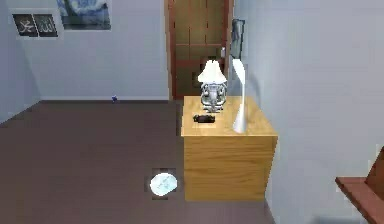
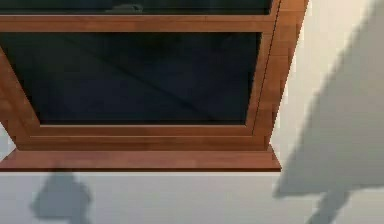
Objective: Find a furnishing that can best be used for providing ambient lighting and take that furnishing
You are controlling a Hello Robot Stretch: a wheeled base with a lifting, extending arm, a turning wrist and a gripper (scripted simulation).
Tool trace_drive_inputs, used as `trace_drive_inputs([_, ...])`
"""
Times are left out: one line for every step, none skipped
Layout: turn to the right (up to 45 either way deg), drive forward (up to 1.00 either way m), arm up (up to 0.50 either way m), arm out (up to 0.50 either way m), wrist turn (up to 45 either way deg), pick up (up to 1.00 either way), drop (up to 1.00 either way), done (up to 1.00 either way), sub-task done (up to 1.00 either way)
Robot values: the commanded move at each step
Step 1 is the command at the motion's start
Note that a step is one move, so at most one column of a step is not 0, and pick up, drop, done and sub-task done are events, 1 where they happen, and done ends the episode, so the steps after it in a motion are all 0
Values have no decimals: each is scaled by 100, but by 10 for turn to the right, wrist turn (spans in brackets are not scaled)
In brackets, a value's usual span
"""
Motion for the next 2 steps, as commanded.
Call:
trace_drive_inputs([0, 5, 0, 0, 0, 0, 0, 0, 0])
trace_drive_inputs([0, 40, 0, 0, 0, 0, 0, 0, 0])
